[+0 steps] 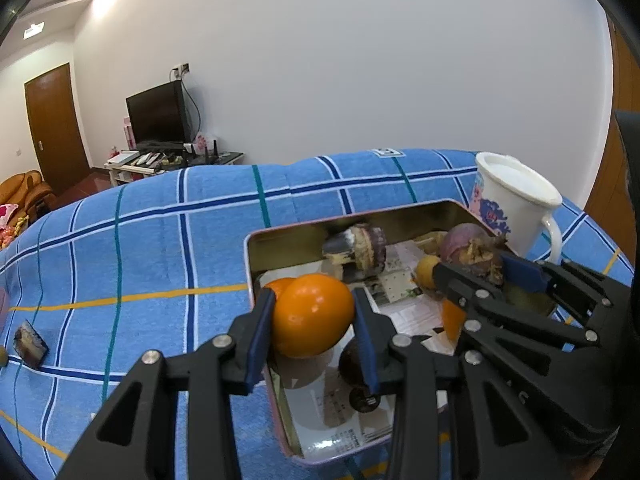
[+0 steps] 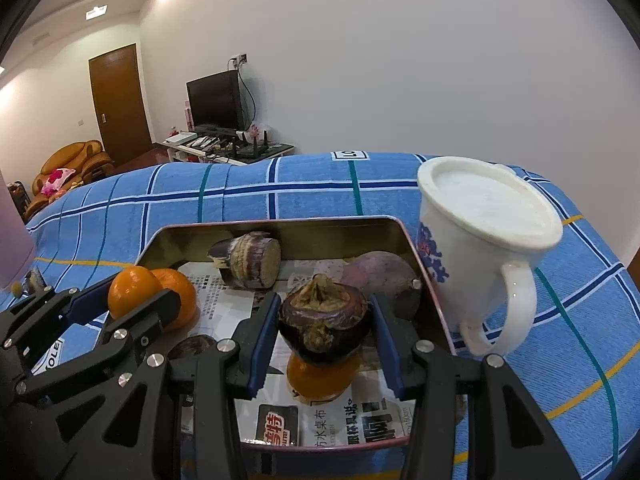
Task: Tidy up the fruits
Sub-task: 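Lower the orange and open the left tool while the right tool releases the dark fruit into the tin, then move both tools away from the tin toward the loose items beside the pink thermos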
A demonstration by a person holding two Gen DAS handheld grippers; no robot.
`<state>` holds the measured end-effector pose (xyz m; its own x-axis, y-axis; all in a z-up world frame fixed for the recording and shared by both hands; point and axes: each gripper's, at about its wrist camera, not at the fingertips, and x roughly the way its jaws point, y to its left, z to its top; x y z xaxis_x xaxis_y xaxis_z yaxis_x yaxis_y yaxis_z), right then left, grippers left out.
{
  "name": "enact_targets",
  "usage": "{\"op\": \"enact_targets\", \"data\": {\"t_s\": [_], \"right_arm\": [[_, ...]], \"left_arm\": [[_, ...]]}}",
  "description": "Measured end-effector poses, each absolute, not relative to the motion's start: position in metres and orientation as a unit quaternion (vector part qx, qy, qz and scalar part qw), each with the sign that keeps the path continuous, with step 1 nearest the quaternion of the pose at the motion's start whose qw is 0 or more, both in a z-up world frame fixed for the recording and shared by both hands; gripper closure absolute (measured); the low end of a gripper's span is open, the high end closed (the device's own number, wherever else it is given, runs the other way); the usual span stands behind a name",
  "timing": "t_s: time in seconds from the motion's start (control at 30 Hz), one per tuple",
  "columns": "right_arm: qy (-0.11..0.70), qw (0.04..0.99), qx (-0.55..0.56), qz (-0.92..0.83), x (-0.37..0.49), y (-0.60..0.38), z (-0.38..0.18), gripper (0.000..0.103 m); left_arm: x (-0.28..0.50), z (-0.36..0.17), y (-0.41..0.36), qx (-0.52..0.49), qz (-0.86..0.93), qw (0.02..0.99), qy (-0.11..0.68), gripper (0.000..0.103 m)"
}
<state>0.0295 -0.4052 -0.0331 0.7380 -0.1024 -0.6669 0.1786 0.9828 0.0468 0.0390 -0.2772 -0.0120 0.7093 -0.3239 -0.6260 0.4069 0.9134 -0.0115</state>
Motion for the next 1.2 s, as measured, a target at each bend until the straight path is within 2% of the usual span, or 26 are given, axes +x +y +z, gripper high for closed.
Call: {"op": "enact_targets", "data": {"t_s": [0.23, 0.43, 0.53, 0.63, 0.7, 0.73, 0.83, 0.93, 1.2], "right_arm": [[0.358, 0.93, 0.063, -0.055, 0.027, -0.409, -0.035, 0.055], [0.359, 0.929, 0.08, -0.044, 0.023, -0.414, -0.037, 0.055], [0.359, 0.928, 0.088, -0.04, 0.021, -0.417, -0.036, 0.055], [0.354, 0.927, 0.12, -0.025, 0.018, -0.425, -0.034, 0.055], [0.342, 0.927, 0.158, -0.003, 0.015, -0.434, -0.03, 0.055], [0.332, 0.925, 0.187, 0.016, 0.012, -0.44, -0.028, 0.054], [0.3, 0.917, 0.257, 0.059, 0.004, -0.455, -0.024, 0.038], [0.268, 0.927, 0.26, 0.047, -0.006, -0.459, -0.016, 0.037], [0.205, 0.962, 0.164, -0.072, -0.029, -0.443, 0.005, 0.037]], "left_arm": [[0.036, -0.01, -0.275, 0.065, -0.204, 0.92, 0.327, 0.06], [0.032, -0.008, -0.274, 0.07, -0.201, 0.925, 0.314, 0.053], [0.032, -0.007, -0.271, 0.067, -0.185, 0.931, 0.308, 0.04], [0.034, -0.003, -0.262, 0.044, -0.176, 0.935, 0.304, 0.022], [0.035, 0.001, -0.254, 0.023, -0.173, 0.939, 0.296, 0.004], [0.034, 0.003, -0.249, 0.009, -0.172, 0.942, 0.289, 0.0], [0.03, 0.01, -0.244, -0.003, -0.175, 0.946, 0.273, 0.0], [0.027, 0.011, -0.247, 0.019, -0.165, 0.95, 0.263, 0.0], [0.019, 0.013, -0.24, 0.027, -0.128, 0.958, 0.254, 0.0]]}}
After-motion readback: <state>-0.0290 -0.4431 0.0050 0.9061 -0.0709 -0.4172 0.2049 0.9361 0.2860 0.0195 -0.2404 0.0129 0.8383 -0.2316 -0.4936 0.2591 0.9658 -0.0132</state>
